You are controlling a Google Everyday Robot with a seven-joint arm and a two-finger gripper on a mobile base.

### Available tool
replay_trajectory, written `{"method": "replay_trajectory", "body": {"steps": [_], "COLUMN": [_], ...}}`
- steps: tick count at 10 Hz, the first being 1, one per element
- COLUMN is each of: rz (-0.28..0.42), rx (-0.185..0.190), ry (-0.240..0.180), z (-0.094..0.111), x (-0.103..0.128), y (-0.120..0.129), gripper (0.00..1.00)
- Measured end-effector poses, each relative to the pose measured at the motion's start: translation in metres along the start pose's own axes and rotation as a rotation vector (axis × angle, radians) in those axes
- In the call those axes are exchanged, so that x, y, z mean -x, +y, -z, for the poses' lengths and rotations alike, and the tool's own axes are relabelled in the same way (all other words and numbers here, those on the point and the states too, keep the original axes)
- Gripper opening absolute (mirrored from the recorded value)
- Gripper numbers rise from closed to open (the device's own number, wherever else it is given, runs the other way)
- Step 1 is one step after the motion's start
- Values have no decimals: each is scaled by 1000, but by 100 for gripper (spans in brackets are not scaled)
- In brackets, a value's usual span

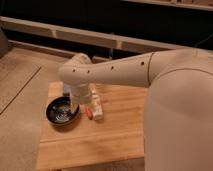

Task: Place the eraser on the white sponge

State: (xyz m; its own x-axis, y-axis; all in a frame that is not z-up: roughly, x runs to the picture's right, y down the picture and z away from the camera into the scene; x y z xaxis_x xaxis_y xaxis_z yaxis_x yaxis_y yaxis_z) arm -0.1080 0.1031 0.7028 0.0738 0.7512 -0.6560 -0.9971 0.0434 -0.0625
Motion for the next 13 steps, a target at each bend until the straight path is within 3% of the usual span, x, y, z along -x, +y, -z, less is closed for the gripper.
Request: {"method": "replay_trajectory", "body": {"steps": [2,3,4,5,6,7,10,13], "rz": [8,20,48,69,123,139,151,132], "rx": [4,17,47,66,108,122,131,131], "ry": [-20,-60,-131,-172,-270,-301,-321,-299], "z": [3,7,17,23,39,44,47,35], "x": [7,19,40,51,73,78,81,81], "y": [3,7,14,18,22,20,20,13], "gripper": [65,65,65,65,65,65,65,65]}}
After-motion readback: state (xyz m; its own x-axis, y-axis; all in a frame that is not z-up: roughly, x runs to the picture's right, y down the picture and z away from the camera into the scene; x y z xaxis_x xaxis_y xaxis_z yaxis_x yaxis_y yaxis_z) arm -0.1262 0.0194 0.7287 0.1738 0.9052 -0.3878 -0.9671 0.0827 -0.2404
